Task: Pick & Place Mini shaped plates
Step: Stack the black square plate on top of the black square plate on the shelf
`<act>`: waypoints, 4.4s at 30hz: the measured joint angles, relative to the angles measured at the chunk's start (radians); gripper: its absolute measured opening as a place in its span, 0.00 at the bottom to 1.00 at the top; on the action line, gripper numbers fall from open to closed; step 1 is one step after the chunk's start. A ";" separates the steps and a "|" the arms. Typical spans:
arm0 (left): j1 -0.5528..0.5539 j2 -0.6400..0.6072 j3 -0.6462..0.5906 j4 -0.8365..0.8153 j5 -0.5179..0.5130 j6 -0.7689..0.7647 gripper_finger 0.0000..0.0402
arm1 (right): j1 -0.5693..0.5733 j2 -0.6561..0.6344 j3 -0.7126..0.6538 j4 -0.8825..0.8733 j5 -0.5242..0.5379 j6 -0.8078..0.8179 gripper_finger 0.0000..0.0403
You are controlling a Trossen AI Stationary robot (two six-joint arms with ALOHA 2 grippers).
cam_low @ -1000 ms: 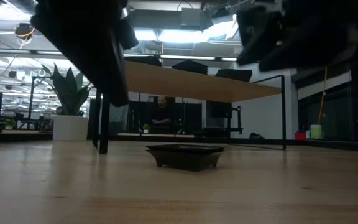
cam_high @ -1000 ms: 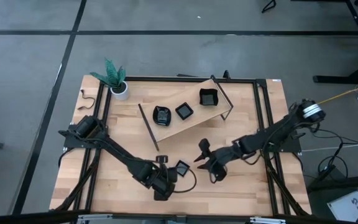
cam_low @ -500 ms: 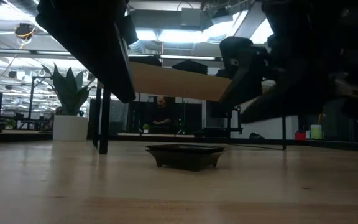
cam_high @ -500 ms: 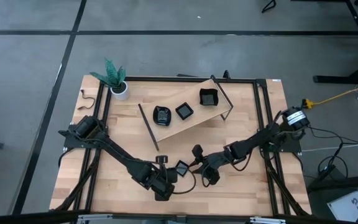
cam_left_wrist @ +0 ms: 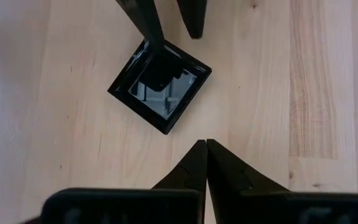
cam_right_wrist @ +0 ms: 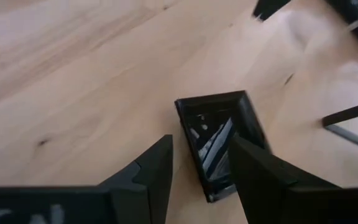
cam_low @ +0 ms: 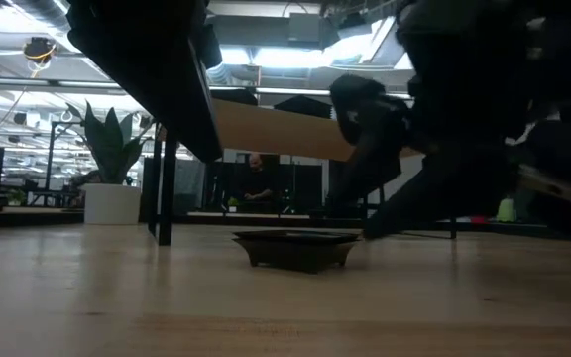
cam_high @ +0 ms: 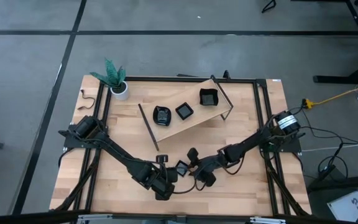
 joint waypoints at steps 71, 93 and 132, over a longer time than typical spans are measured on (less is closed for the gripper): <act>-0.003 0.024 -0.001 -0.014 -0.096 0.042 0.01 | 0.065 0.025 0.123 -0.216 0.323 0.006 0.00; 0.068 0.098 0.000 -0.002 -0.055 0.425 0.31 | 0.065 0.025 0.123 -0.217 0.269 0.012 0.00; 0.034 0.096 0.000 0.145 -0.230 0.533 0.26 | 0.109 0.024 0.209 -0.360 0.344 0.041 0.00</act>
